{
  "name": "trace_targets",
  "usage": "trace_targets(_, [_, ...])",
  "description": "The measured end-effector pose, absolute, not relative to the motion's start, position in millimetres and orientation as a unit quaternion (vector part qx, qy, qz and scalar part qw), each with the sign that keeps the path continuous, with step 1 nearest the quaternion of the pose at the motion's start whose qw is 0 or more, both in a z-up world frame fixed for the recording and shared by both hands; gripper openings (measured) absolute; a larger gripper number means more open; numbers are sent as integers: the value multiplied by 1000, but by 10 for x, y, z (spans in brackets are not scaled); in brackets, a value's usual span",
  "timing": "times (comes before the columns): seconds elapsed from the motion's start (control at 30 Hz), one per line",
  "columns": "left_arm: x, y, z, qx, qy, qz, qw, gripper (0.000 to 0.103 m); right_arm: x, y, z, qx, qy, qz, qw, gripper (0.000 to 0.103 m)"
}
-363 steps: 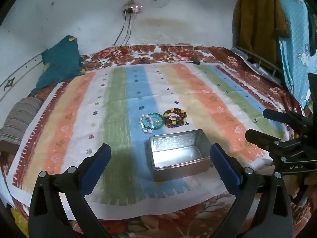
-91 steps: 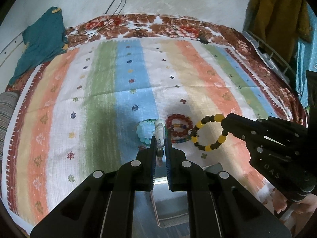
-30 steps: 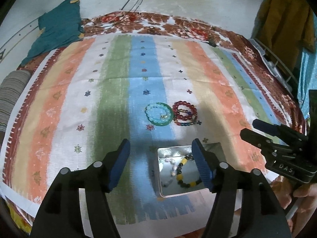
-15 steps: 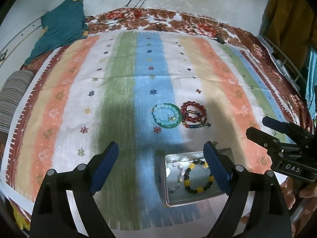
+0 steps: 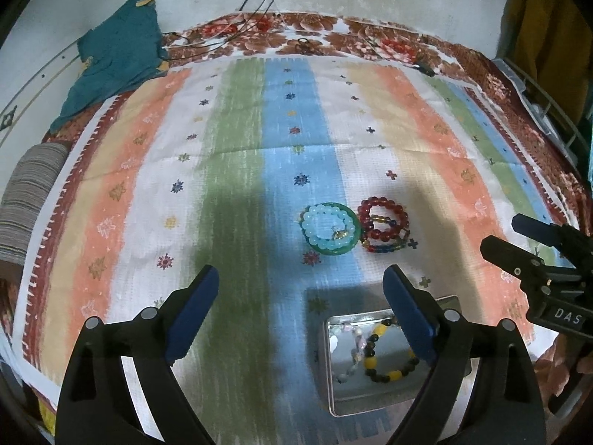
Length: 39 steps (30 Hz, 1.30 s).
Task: Organize jewelry
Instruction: 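Move both tools back toward the jade bangle and red bead bracelet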
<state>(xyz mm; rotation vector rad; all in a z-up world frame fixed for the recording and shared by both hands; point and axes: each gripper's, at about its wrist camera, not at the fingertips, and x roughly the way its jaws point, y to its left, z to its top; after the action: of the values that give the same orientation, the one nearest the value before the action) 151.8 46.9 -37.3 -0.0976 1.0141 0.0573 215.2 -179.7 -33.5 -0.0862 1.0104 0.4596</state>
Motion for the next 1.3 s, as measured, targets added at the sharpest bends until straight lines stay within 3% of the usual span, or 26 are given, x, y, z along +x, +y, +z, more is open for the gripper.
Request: trace_targets(1.3, [2223,584,-881,-41,532,39,845,87,2774,-1587,-789,-75,526,188,826,79])
